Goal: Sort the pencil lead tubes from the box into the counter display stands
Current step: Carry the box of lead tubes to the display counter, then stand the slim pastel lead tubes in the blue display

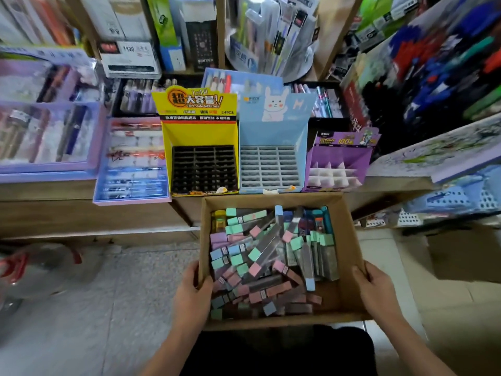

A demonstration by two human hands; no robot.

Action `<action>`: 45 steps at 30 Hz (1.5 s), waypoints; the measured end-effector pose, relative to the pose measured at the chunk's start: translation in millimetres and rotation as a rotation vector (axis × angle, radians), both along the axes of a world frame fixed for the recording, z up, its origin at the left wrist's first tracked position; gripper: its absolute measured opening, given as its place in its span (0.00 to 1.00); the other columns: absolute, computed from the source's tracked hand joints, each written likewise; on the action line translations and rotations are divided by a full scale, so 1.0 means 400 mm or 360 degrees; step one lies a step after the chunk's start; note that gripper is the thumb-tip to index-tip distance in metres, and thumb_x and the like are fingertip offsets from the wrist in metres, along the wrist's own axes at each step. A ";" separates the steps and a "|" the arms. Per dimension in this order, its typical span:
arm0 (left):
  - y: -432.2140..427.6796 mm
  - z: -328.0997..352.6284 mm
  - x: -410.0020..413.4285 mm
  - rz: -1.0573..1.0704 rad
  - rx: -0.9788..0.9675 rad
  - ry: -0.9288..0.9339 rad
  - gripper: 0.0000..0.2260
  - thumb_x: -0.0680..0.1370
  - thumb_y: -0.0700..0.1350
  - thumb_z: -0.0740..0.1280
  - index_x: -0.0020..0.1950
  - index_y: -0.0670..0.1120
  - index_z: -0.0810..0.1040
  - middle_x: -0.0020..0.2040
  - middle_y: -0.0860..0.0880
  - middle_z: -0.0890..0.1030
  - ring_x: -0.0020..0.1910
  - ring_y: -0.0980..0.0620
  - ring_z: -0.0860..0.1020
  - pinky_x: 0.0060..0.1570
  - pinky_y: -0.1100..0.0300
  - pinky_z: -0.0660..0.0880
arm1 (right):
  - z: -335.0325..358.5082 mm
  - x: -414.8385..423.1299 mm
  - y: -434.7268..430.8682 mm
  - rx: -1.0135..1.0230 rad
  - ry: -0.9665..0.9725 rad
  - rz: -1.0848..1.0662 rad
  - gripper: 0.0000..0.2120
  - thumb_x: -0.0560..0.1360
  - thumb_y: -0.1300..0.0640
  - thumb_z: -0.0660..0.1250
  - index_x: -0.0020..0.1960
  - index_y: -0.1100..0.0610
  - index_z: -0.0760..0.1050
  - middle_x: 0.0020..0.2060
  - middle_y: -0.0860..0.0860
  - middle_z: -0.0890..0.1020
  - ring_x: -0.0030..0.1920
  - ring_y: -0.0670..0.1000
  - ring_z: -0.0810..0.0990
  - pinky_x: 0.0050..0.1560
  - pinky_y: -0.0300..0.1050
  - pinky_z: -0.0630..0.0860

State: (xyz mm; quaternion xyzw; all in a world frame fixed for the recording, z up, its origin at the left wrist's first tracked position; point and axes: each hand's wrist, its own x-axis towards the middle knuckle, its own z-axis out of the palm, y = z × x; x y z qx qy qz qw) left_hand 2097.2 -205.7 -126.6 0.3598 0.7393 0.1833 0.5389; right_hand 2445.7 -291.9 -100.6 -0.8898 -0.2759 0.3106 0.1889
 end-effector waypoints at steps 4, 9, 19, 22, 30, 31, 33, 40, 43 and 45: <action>0.055 -0.007 0.006 0.0003 -0.0020 -0.0140 0.09 0.83 0.44 0.64 0.58 0.56 0.80 0.45 0.54 0.88 0.43 0.56 0.86 0.41 0.57 0.84 | -0.014 0.040 0.060 -0.0054 0.0050 0.0126 0.12 0.85 0.51 0.60 0.52 0.57 0.78 0.39 0.52 0.81 0.40 0.51 0.79 0.36 0.44 0.71; 0.101 0.010 0.035 0.0040 0.0162 -0.0230 0.13 0.84 0.40 0.62 0.60 0.56 0.80 0.49 0.54 0.88 0.45 0.56 0.87 0.36 0.67 0.81 | -0.049 0.062 0.144 0.0065 0.0170 0.0129 0.10 0.86 0.49 0.56 0.57 0.52 0.74 0.45 0.52 0.80 0.47 0.54 0.79 0.41 0.46 0.73; 0.135 0.009 0.053 -0.0081 0.0237 -0.0198 0.18 0.84 0.39 0.61 0.53 0.61 0.83 0.46 0.55 0.87 0.42 0.58 0.86 0.36 0.61 0.79 | -0.054 0.081 0.171 0.0039 0.0211 0.0175 0.07 0.84 0.46 0.58 0.58 0.46 0.72 0.48 0.51 0.79 0.49 0.53 0.76 0.53 0.52 0.70; 0.133 -0.009 0.046 -0.0113 0.0283 -0.0071 0.16 0.83 0.39 0.62 0.51 0.60 0.82 0.44 0.60 0.86 0.40 0.62 0.84 0.40 0.57 0.75 | -0.058 0.080 0.171 0.0056 0.0184 0.0198 0.08 0.83 0.45 0.58 0.61 0.42 0.71 0.49 0.49 0.78 0.53 0.54 0.76 0.55 0.54 0.70; 0.138 -0.041 0.037 -0.0156 0.0429 0.0021 0.21 0.82 0.38 0.65 0.49 0.68 0.82 0.41 0.57 0.87 0.37 0.60 0.84 0.39 0.56 0.75 | -0.117 0.117 0.143 0.0124 0.0206 0.0098 0.26 0.71 0.29 0.59 0.54 0.47 0.80 0.46 0.53 0.86 0.49 0.59 0.84 0.57 0.67 0.79; 0.137 -0.043 0.036 -0.0164 0.0432 0.0036 0.20 0.82 0.40 0.65 0.49 0.68 0.82 0.41 0.57 0.86 0.38 0.58 0.84 0.40 0.55 0.75 | -0.119 0.118 0.142 0.0140 0.0205 0.0104 0.22 0.75 0.32 0.59 0.52 0.46 0.81 0.44 0.53 0.86 0.48 0.59 0.85 0.56 0.67 0.79; 0.134 -0.043 0.036 -0.0193 0.0472 0.0072 0.19 0.82 0.41 0.65 0.48 0.69 0.81 0.40 0.58 0.85 0.39 0.54 0.83 0.41 0.54 0.75 | -0.120 0.117 0.143 0.0180 0.0165 0.0139 0.14 0.80 0.39 0.61 0.49 0.45 0.82 0.40 0.55 0.86 0.43 0.59 0.85 0.53 0.66 0.80; 0.117 -0.046 0.029 -0.0299 0.0795 0.0361 0.09 0.80 0.41 0.68 0.48 0.57 0.80 0.39 0.60 0.83 0.36 0.63 0.79 0.35 0.56 0.72 | -0.094 0.097 0.148 0.0200 0.0017 0.0333 0.21 0.82 0.41 0.58 0.51 0.58 0.78 0.42 0.62 0.84 0.41 0.61 0.83 0.49 0.60 0.80; 0.095 -0.021 0.041 -0.0354 0.0977 0.0485 0.16 0.80 0.42 0.69 0.61 0.62 0.76 0.46 0.65 0.83 0.47 0.71 0.78 0.41 0.70 0.73 | -0.082 0.074 0.148 0.0303 -0.0153 0.0463 0.14 0.82 0.45 0.61 0.62 0.53 0.75 0.44 0.50 0.82 0.43 0.50 0.79 0.41 0.49 0.74; 0.087 -0.006 0.047 -0.0433 0.1188 0.0637 0.21 0.78 0.39 0.70 0.69 0.55 0.76 0.59 0.61 0.81 0.55 0.67 0.78 0.53 0.70 0.75 | -0.064 0.056 0.149 0.0502 -0.0344 0.0559 0.16 0.81 0.52 0.66 0.69 0.50 0.72 0.49 0.47 0.81 0.47 0.49 0.77 0.47 0.48 0.74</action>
